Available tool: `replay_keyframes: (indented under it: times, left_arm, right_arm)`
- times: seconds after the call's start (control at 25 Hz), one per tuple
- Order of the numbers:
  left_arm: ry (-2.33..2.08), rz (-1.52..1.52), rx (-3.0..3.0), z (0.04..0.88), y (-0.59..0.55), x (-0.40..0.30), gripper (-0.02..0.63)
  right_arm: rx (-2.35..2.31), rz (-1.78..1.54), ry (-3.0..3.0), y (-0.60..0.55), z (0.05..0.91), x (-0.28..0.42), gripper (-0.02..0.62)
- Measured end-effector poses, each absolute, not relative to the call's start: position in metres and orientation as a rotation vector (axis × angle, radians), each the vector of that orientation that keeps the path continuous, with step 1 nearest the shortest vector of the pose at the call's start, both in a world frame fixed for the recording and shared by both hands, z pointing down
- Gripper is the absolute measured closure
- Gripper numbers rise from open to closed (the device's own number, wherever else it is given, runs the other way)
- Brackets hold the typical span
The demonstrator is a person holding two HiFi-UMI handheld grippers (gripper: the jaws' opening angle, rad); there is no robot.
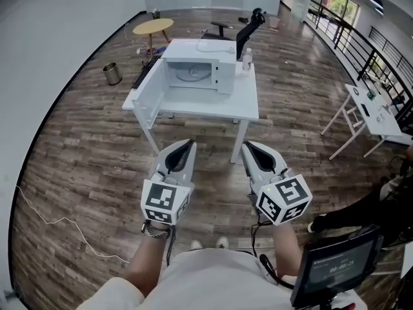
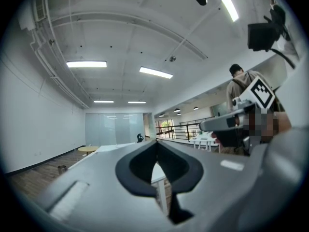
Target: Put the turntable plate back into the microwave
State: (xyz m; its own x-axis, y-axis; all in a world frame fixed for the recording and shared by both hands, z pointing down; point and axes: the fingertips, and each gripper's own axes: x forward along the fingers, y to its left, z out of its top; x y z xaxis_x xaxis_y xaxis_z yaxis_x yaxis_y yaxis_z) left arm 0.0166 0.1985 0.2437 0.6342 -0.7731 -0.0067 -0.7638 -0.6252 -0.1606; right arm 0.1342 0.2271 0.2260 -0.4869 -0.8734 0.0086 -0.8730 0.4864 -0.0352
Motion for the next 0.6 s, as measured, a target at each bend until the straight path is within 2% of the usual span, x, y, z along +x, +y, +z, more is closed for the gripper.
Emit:
replay_keyframes:
  times: [0.6]
  left_arm:
    - [1.273,-0.076,-2.711,0.245,0.185,0.0,0.601]
  right_arm:
    - [-1.584,0.015,2.739,0.215,0.223,0.107,0.595]
